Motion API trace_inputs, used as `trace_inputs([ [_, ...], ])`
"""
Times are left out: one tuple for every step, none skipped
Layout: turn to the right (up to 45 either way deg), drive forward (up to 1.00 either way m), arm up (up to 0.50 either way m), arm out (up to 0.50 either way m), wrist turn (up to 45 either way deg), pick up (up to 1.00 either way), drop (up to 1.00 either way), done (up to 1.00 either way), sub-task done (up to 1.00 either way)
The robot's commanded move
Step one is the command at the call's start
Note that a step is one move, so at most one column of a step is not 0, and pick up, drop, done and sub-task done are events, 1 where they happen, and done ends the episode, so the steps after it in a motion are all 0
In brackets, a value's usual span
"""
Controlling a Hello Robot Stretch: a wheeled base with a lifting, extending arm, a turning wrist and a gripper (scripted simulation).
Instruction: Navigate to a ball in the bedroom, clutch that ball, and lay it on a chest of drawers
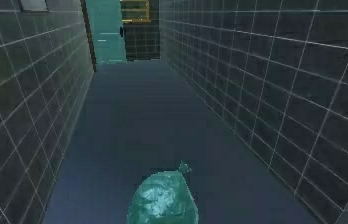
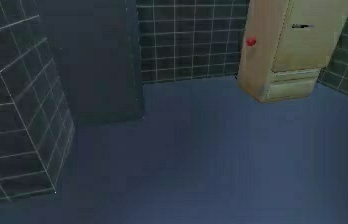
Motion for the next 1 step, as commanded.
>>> trace_inputs([
  [45.0, 0.0, 0.0, 0.0, 0.0, 0.0, 0.0, 0.0, 0.0],
])
